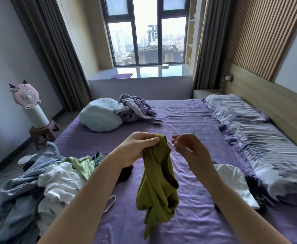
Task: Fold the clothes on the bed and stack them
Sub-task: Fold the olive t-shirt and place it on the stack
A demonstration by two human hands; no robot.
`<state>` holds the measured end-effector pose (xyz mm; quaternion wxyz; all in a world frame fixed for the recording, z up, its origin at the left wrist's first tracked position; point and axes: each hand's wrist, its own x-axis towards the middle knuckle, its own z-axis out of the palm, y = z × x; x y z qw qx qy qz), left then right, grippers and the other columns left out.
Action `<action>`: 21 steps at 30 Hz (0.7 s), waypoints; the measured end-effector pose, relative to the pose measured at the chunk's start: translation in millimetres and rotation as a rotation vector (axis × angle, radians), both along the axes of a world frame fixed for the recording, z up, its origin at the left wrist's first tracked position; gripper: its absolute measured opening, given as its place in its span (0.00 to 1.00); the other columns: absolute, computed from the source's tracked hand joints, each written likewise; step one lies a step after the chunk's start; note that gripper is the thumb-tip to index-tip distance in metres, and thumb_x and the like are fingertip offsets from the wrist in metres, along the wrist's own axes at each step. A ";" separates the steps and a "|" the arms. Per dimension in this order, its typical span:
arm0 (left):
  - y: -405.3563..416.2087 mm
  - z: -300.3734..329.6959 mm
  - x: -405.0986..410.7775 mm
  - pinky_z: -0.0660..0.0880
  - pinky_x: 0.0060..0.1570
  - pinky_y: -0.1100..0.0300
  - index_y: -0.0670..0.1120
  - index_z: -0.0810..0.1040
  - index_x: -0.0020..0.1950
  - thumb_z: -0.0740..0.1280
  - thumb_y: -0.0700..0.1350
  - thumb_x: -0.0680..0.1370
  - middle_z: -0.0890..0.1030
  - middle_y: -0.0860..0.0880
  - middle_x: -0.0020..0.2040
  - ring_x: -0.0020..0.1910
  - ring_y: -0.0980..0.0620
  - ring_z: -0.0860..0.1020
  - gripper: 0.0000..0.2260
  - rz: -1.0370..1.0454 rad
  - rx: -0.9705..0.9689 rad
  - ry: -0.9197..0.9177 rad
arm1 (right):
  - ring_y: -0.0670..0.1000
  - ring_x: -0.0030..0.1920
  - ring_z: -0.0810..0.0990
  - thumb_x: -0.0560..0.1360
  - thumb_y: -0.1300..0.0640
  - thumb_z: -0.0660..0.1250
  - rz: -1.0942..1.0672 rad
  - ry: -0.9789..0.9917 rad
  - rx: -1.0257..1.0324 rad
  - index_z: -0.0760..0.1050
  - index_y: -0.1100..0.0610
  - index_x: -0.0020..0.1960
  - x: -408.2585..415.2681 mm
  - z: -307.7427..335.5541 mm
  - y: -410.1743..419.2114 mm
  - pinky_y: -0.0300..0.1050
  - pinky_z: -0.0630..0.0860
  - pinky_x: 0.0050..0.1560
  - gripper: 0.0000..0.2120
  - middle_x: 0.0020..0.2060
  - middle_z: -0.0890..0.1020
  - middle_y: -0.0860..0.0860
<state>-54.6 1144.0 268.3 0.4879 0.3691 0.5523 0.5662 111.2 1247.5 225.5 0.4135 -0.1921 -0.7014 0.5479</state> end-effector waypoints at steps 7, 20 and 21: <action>-5.9 -4.0 -0.1 0.78 0.52 0.49 0.32 0.76 0.61 0.62 0.32 0.77 0.79 0.36 0.52 0.43 0.46 0.81 0.13 0.000 0.001 -0.039 | 0.38 0.40 0.81 0.71 0.62 0.73 -0.037 -0.104 0.169 0.77 0.42 0.45 -18.0 -3.3 -15.9 0.29 0.73 0.39 0.15 0.41 0.82 0.40; -30.0 -13.9 -20.0 0.77 0.46 0.64 0.54 0.81 0.55 0.76 0.45 0.70 0.81 0.51 0.49 0.47 0.56 0.79 0.14 0.070 -0.052 0.467 | 0.41 0.37 0.77 0.74 0.64 0.69 -0.025 -0.066 -0.110 0.79 0.51 0.42 -6.1 16.9 21.0 0.32 0.72 0.37 0.08 0.37 0.81 0.48; -30.9 -14.1 -21.7 0.77 0.48 0.65 0.55 0.81 0.55 0.76 0.47 0.70 0.80 0.52 0.52 0.50 0.57 0.79 0.15 0.038 -0.074 0.547 | 0.43 0.38 0.78 0.74 0.64 0.68 -0.006 -0.058 -0.150 0.79 0.52 0.42 -7.1 19.1 23.1 0.34 0.73 0.37 0.08 0.37 0.81 0.49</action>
